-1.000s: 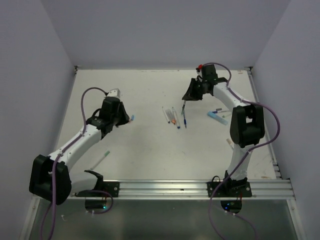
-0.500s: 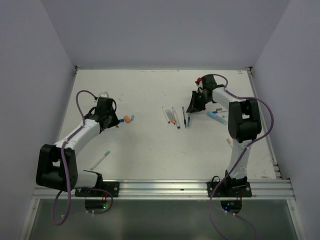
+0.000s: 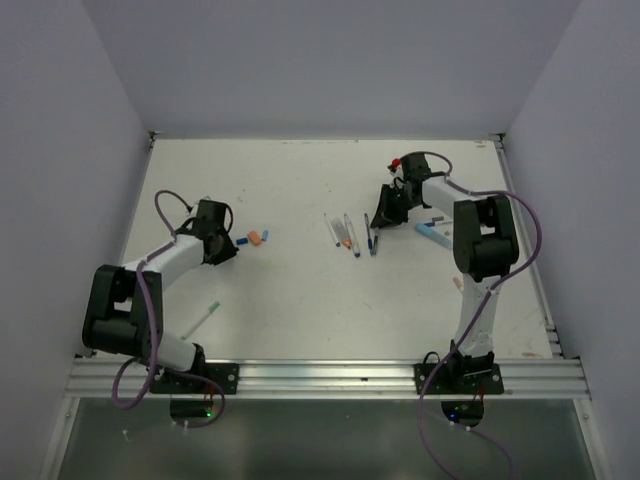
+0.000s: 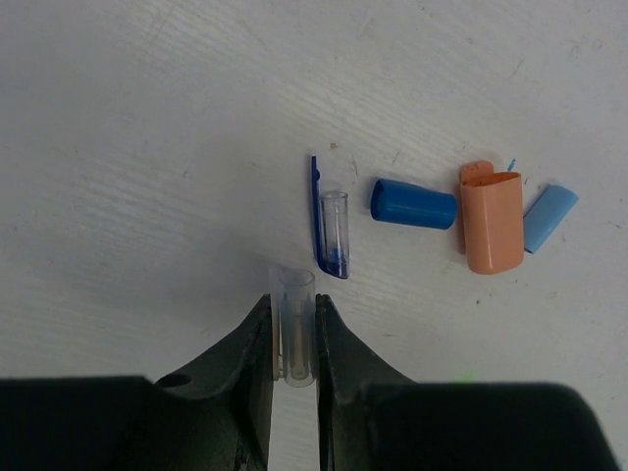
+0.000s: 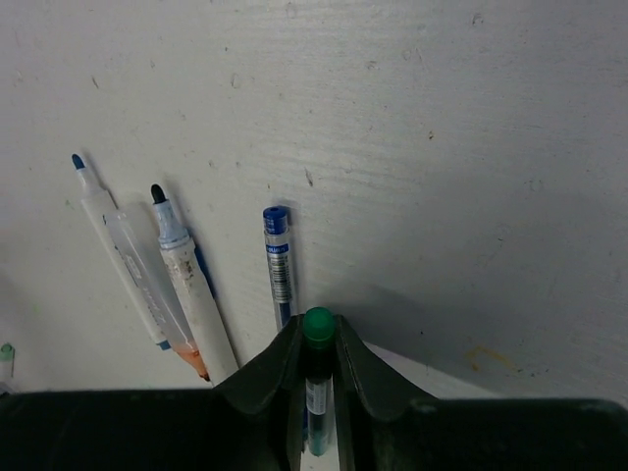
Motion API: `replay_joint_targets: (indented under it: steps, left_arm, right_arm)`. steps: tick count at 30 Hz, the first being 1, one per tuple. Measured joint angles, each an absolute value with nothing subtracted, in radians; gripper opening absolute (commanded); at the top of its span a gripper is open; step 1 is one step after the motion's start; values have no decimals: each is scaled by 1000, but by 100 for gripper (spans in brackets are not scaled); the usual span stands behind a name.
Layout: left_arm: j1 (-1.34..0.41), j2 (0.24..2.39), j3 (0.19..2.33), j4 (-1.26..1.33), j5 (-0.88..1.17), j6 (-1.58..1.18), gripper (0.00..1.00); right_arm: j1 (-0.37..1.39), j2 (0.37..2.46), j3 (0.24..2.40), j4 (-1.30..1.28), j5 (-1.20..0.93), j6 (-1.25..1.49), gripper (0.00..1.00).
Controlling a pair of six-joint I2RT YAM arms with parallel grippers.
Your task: Open the pen caps
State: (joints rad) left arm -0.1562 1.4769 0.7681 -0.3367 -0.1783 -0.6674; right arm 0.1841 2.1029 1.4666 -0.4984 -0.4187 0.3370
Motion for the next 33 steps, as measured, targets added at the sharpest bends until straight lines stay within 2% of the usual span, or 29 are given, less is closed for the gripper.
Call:
replay_joint_targets:
  steps: [5, 8, 12, 15, 17, 18, 21, 33]
  left_arm:
    - [-146, 1511, 743, -288, -163, -677, 0]
    - [-140, 1525, 746, -250, -158, -681, 3]
    - [-134, 1551, 762, -221, -156, -682, 15]
    - [-131, 1566, 772, -202, -154, -681, 31]
    - [-130, 1569, 773, -191, -150, -686, 36]
    - [-130, 1569, 773, -188, -148, -690, 42]
    - [-128, 1569, 772, -172, -141, -697, 48]
    - [-119, 1509, 731, -192, -125, -697, 51]
  right_arm:
    - [184, 2103, 1465, -476, -427, 339, 35]
    - [184, 2095, 1455, -458, -437, 344, 38]
    - [191, 2069, 1424, -443, -421, 351, 41]
    - [204, 2033, 1399, -447, -397, 355, 42]
    - [218, 2011, 1398, -450, -383, 357, 42]
    - [229, 1995, 1398, -448, -379, 358, 42]
    - [261, 1940, 1396, -446, -374, 358, 42]
    - [316, 1878, 1379, -430, -356, 358, 42]
